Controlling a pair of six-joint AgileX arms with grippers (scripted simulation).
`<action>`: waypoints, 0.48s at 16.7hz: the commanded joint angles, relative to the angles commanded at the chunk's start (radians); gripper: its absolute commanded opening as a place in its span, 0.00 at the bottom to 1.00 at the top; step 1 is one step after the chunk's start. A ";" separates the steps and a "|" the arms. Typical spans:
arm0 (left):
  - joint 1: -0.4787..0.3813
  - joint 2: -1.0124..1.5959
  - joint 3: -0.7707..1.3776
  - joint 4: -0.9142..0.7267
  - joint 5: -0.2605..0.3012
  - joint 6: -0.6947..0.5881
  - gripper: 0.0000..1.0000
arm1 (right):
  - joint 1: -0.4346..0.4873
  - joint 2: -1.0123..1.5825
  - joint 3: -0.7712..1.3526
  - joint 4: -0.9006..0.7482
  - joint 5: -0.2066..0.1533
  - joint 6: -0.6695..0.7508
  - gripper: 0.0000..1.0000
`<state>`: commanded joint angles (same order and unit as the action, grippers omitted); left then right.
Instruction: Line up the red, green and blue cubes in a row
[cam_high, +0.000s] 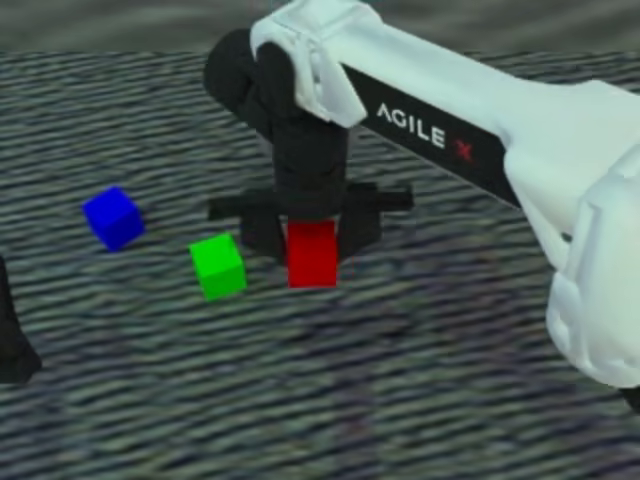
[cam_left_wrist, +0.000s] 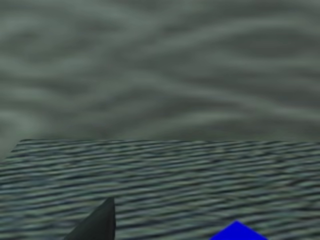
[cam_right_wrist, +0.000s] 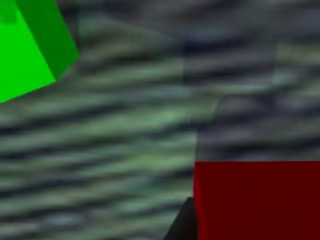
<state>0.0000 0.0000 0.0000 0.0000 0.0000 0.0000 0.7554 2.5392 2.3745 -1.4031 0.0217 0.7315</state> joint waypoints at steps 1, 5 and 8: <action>0.000 0.000 0.000 0.000 0.000 0.000 1.00 | 0.039 0.008 0.023 -0.014 0.001 0.054 0.00; 0.000 0.000 0.000 0.000 0.000 0.000 1.00 | 0.128 0.018 0.073 -0.041 0.006 0.162 0.00; 0.000 0.000 0.000 0.000 0.000 0.000 1.00 | 0.129 0.018 0.073 -0.041 0.006 0.164 0.00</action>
<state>0.0000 0.0000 0.0000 0.0000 0.0000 0.0000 0.8848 2.5575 2.4480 -1.4442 0.0276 0.8952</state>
